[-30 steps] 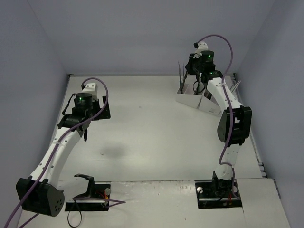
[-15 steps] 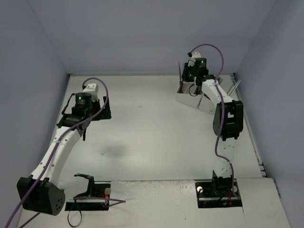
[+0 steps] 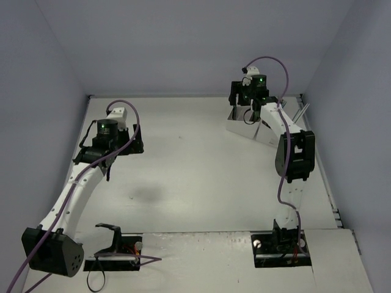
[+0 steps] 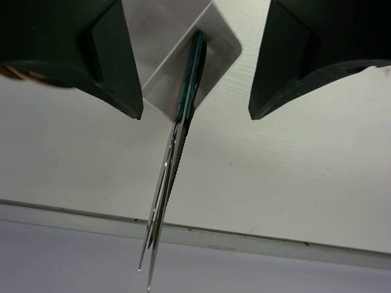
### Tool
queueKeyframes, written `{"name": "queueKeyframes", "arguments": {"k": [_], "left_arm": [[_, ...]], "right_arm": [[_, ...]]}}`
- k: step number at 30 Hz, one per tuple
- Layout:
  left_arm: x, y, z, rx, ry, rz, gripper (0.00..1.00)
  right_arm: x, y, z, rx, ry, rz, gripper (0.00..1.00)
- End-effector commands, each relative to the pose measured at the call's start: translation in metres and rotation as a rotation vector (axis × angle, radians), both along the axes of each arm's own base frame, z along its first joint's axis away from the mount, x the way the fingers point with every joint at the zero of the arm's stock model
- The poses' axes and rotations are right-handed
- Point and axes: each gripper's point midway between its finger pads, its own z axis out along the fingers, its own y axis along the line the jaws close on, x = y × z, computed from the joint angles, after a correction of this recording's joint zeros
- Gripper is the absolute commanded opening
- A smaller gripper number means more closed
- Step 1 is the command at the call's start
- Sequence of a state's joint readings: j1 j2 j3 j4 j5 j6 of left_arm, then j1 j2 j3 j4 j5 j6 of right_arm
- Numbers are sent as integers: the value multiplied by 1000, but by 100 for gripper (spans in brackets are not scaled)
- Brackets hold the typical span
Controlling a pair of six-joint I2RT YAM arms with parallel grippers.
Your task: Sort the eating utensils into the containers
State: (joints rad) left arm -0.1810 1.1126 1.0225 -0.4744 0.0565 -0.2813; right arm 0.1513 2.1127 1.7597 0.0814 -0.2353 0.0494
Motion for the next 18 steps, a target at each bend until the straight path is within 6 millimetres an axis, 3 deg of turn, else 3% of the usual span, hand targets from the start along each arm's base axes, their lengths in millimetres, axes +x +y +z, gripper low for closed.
{"name": "queueKeyframes", "arguments": {"k": [1, 4, 8, 14, 18], "left_arm": [[6, 0, 20, -21, -69, 8, 97], [5, 4, 24, -9, -84, 23, 97], [1, 11, 36, 10, -129, 42, 97], [-9, 21, 66, 17, -198, 87, 97], [-28, 40, 99, 64, -286, 151, 97]], "right_arm": [[-24, -11, 133, 25, -257, -33, 73], [-57, -21, 182, 39, -336, -65, 79], [-106, -39, 217, 51, -401, -138, 88], [-189, -66, 233, 97, -463, -243, 98], [-250, -89, 254, 156, -559, -341, 100]]}}
